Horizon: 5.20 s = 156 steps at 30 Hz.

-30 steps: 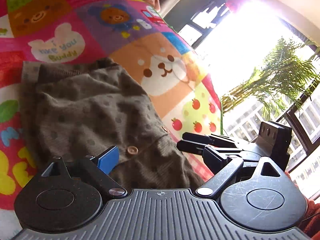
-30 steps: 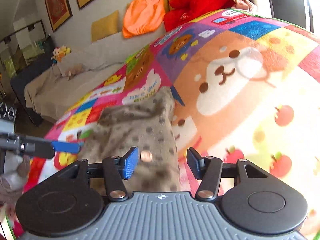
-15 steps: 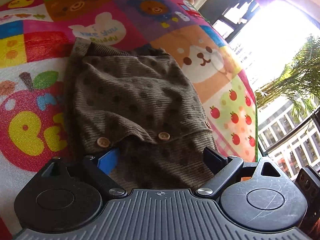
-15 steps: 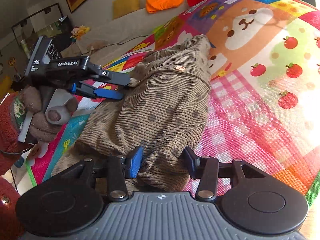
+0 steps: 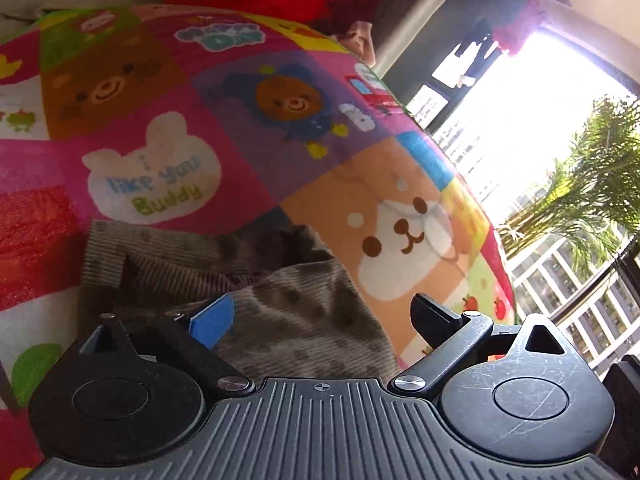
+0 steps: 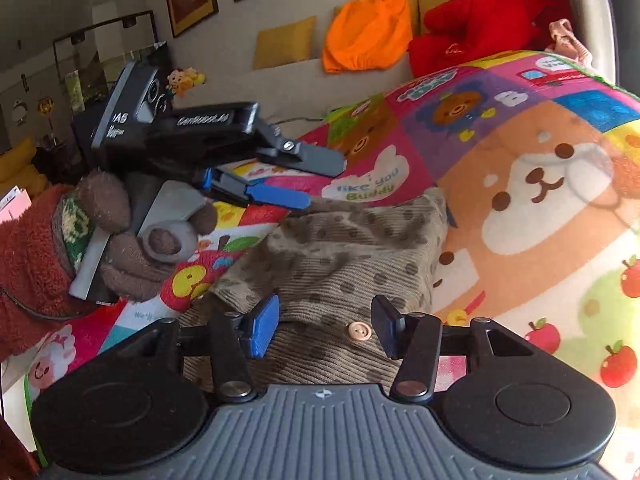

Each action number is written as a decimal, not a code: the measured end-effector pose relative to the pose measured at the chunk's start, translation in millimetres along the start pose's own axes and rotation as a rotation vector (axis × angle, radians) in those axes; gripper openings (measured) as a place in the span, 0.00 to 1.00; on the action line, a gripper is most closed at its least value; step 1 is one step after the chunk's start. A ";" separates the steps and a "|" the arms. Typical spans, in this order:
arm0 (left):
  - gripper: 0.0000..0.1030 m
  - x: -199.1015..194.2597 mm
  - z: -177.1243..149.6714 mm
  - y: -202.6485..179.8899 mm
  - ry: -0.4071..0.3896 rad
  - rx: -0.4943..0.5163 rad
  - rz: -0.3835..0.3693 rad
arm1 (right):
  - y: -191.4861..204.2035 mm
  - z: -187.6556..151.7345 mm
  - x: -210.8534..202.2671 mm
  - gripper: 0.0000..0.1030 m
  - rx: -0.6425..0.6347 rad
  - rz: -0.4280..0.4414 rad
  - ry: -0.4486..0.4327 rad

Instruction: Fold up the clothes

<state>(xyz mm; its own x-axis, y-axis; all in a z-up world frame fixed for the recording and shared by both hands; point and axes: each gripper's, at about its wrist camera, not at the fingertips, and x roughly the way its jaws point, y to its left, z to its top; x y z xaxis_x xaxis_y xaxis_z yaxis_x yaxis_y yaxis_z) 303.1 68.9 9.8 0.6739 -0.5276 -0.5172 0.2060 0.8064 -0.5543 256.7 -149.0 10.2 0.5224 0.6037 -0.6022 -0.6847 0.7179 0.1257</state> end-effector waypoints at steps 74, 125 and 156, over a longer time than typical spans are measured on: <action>0.67 -249.1 -170.7 -84.5 -0.112 0.358 -0.039 | 56.0 -130.0 -190.3 0.41 -0.097 -0.129 -0.155; 0.77 -243.1 -201.2 -107.3 -0.082 0.592 -0.053 | 94.4 -120.7 -106.8 0.15 -0.293 -0.242 -0.158; 0.72 -108.7 -177.6 -93.9 0.084 0.443 -0.017 | 39.6 -46.1 -52.6 0.83 -0.154 -0.390 -0.082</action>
<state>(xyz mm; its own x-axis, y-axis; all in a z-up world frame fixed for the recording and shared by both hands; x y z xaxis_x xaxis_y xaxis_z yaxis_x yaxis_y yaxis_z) 84.5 3.1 2.3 0.6115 -0.5472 -0.5715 0.5132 0.8241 -0.2400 178.7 -168.3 10.5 0.7915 0.3272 -0.5161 -0.4925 0.8416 -0.2218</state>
